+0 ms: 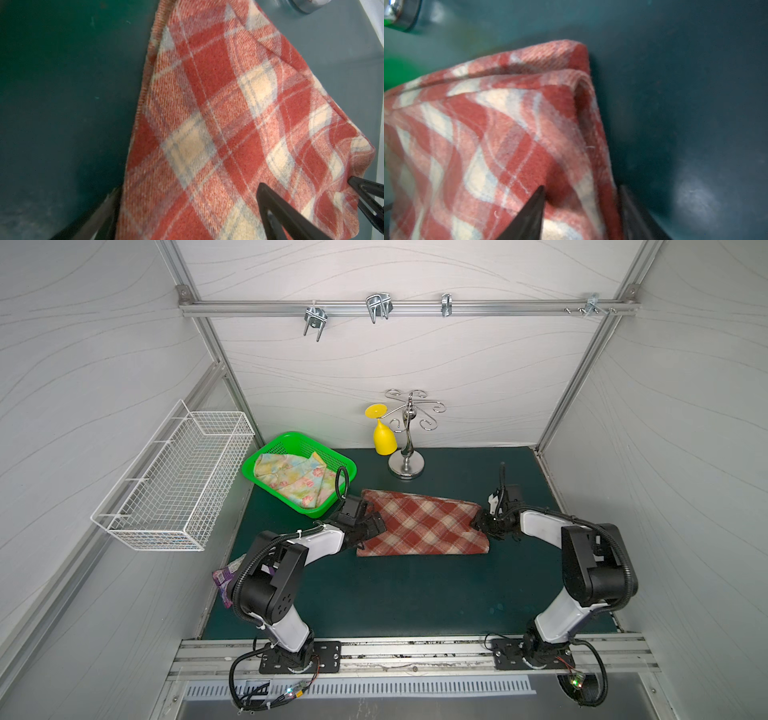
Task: Fold and stack skirts
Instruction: Fold the skirt at the center of the table.
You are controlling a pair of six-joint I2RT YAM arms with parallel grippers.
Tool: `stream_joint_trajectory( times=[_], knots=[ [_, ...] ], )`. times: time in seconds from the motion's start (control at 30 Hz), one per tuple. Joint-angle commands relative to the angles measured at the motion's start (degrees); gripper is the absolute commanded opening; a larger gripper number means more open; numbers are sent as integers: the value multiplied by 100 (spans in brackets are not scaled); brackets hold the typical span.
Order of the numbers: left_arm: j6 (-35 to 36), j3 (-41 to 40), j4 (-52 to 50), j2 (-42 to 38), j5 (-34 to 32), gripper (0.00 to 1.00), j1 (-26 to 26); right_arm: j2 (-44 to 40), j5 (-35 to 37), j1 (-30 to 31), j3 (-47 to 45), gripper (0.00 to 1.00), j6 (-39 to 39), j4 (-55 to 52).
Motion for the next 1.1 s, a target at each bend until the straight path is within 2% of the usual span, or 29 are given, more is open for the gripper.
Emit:
stream_joint_trajectory(
  times=[0.0,0.07,0.17,0.33,0.53,0.77,0.93,1.07],
  knots=[
    [-142,-61,-515,51,121,99,-46,364,-71,-74,73,40,24,-383],
    [-152,-47,-532,44,127,99,-46,432,-61,-74,153,31,27,-510],
    [-107,1,-592,52,127,99,-47,438,-62,-96,131,24,58,-497],
    [-19,54,-741,-20,84,99,-47,473,-197,-181,145,0,49,-489],
    [189,262,-1262,-460,-121,99,-46,310,-245,-415,111,0,12,-568],
    [536,959,-2192,-963,-122,99,-46,-317,-77,-773,250,0,-311,-1104],
    [556,1257,-1993,-1227,744,99,-51,-814,144,-786,296,0,-368,-1391],
    [283,1252,-1187,-1207,1840,99,-132,-1211,385,-781,395,0,-433,-1641]
  ],
)
